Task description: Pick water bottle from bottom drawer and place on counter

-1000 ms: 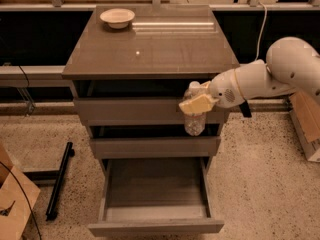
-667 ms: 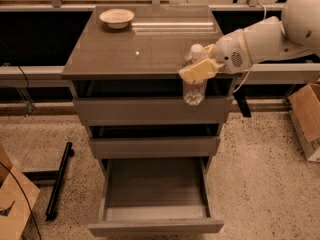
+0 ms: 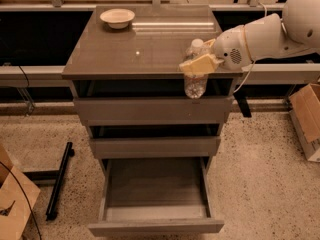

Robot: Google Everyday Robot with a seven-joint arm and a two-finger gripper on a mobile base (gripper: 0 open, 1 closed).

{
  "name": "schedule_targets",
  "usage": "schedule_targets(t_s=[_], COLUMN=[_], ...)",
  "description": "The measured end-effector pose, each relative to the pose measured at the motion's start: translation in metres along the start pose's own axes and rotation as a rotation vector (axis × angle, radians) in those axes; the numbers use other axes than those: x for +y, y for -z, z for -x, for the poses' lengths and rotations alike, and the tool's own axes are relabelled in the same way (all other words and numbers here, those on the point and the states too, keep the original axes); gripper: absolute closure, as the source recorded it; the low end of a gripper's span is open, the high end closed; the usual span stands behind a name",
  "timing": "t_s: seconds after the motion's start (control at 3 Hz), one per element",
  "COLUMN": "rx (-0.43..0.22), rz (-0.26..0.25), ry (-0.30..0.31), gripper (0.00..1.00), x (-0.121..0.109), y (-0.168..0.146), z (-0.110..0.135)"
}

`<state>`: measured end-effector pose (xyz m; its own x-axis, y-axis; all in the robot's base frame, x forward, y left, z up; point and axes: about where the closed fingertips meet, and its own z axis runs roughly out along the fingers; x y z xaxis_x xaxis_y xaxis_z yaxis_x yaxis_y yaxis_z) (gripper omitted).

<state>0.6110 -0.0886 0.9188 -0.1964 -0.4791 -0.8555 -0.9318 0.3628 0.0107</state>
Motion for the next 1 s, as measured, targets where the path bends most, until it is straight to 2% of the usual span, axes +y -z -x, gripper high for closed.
schedule_targets(t_s=[0.33, 1.0], rx=[-0.019, -0.133], rz=[-0.05, -0.107], ry=[0.06, 0.169], gripper=[1.0, 1.0], x=[-0.028, -0.098], y=[0.0, -0.001], z=[0.02, 0.087])
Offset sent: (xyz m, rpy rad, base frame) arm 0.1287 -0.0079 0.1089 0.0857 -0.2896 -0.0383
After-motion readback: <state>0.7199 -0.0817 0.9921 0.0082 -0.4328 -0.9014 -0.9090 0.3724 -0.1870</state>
